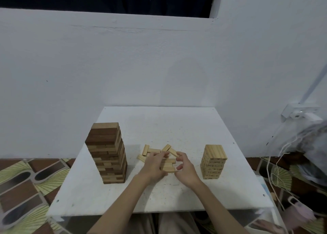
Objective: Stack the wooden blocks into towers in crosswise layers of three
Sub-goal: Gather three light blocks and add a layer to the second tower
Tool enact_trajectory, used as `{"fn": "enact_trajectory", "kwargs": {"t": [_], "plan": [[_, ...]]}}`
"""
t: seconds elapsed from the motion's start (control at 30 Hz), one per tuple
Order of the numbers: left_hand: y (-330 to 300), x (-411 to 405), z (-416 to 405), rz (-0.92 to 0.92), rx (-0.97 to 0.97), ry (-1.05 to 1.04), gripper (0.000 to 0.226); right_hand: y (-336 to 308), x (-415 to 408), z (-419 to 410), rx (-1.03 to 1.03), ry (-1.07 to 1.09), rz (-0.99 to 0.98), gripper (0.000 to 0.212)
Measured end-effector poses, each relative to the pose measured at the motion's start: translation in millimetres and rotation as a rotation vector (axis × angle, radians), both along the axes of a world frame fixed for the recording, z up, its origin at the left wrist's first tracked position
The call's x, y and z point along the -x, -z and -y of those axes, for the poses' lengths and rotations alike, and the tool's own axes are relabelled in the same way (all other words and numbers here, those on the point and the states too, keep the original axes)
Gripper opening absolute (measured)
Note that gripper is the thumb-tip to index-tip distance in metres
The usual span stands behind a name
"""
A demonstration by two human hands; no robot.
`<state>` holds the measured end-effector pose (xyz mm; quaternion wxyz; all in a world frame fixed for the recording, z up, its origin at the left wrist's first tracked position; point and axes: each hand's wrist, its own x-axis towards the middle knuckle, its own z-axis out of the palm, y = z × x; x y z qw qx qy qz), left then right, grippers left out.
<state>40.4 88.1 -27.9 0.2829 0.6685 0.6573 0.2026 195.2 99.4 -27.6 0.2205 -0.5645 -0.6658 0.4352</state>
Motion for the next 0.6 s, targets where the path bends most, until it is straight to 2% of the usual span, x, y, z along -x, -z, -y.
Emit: {"fn": "enact_trajectory", "kwargs": {"t": [0.1,0.23,0.6], "plan": [[0,1,3,0.019,-0.036,-0.028,0.079,0,0,0,-0.003,0.007,-0.014,0.068],[-5,3,7,0.13,-0.02,-0.114,0.068,2,3,0,-0.03,0.0,-0.007,0.071],[0,-5,8,0.202,0.009,-0.223,0.046,6,5,-2,-0.03,0.046,0.003,0.07]]}}
